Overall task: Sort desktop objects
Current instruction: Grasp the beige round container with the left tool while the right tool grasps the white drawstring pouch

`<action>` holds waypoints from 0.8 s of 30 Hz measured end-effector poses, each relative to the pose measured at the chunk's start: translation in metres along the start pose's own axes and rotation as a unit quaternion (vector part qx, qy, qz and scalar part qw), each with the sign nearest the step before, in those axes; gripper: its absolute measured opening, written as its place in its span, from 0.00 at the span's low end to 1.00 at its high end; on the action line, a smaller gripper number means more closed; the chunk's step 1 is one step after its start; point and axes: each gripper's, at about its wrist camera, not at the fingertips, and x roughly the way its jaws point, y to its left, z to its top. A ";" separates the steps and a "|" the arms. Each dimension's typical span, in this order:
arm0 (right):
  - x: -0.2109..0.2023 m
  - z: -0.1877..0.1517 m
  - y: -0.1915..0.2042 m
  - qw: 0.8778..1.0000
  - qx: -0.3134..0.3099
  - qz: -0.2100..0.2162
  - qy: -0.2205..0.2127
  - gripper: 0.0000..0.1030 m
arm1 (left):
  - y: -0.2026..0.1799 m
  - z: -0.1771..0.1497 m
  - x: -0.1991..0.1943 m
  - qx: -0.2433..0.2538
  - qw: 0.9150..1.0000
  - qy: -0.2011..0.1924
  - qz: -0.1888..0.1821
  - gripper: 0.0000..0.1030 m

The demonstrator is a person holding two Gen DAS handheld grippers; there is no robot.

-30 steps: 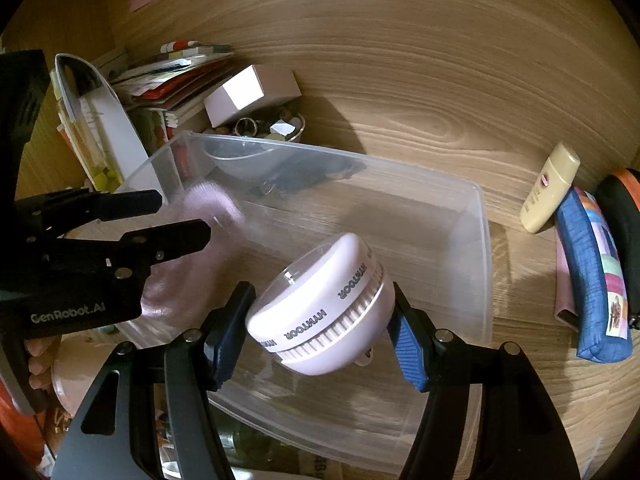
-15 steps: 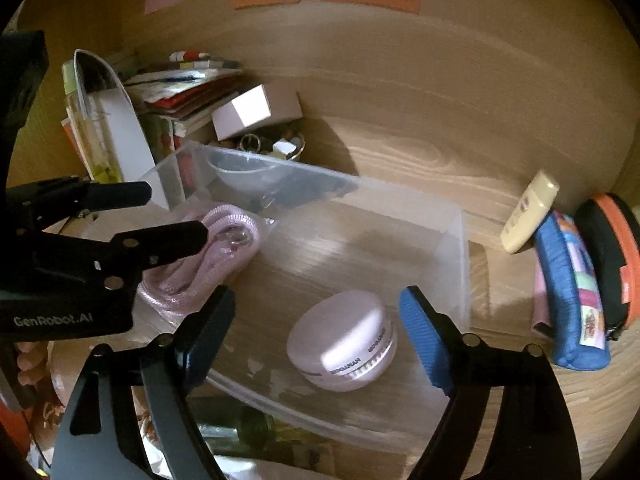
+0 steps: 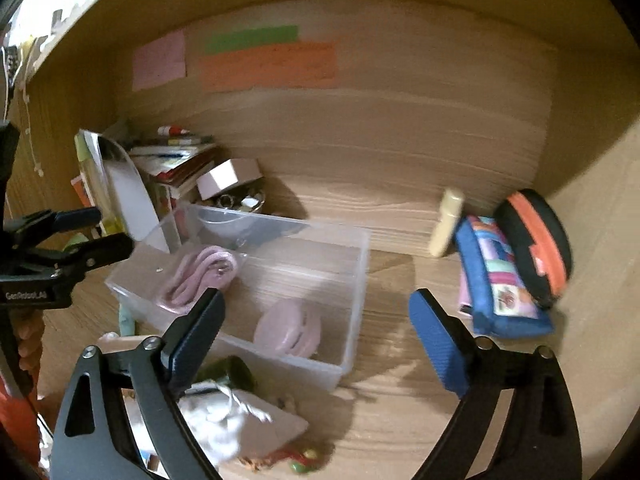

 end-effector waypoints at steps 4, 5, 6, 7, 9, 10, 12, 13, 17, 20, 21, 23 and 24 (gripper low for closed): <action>-0.012 -0.013 -0.007 1.000 0.008 -0.003 0.000 0.90 | 0.010 -0.014 -0.014 -0.007 1.000 0.010 0.013 0.91; -0.013 -0.017 -0.009 1.000 0.008 -0.004 0.002 0.91 | 0.012 -0.018 -0.016 -0.008 1.000 0.014 0.014 0.91; -0.015 -0.020 -0.011 1.000 0.007 -0.006 0.003 0.91 | 0.014 -0.022 -0.017 -0.010 1.000 0.019 0.016 0.91; -0.017 -0.025 -0.013 1.000 0.008 -0.008 0.006 0.91 | 0.015 -0.027 -0.018 -0.012 0.999 0.026 0.018 0.91; -0.016 -0.034 -0.018 1.000 0.010 -0.009 0.017 0.91 | 0.016 -0.035 -0.019 -0.013 0.999 0.036 0.024 0.91; -0.015 -0.039 -0.021 1.000 0.011 -0.008 0.025 0.91 | 0.015 -0.039 -0.019 -0.013 0.999 0.040 0.027 0.91; -0.011 -0.049 -0.025 0.999 0.020 -0.007 0.042 0.91 | 0.014 -0.048 -0.018 -0.016 0.998 0.050 0.027 0.91; -0.008 -0.053 -0.027 0.999 0.023 -0.007 0.049 0.91 | 0.013 -0.051 -0.018 -0.018 0.998 0.054 0.026 0.91; -0.003 -0.073 -0.031 0.997 0.030 -0.002 0.075 0.91 | 0.009 -0.065 -0.013 -0.023 0.997 0.073 0.016 0.91; 0.000 -0.083 -0.031 0.996 0.032 0.006 0.087 0.91 | 0.005 -0.074 -0.006 -0.022 0.996 0.089 0.011 0.91; 0.002 -0.087 -0.031 0.995 0.032 0.007 0.093 0.91 | 0.003 -0.077 -0.003 -0.021 0.995 0.094 0.008 0.91; 0.007 -0.092 -0.031 0.994 0.032 0.010 0.101 0.91 | 0.001 -0.078 0.002 -0.020 0.995 0.102 0.005 0.91; 0.008 -0.095 -0.030 0.994 0.033 0.012 0.104 0.91 | -0.002 -0.079 0.006 -0.018 0.994 0.106 0.002 0.91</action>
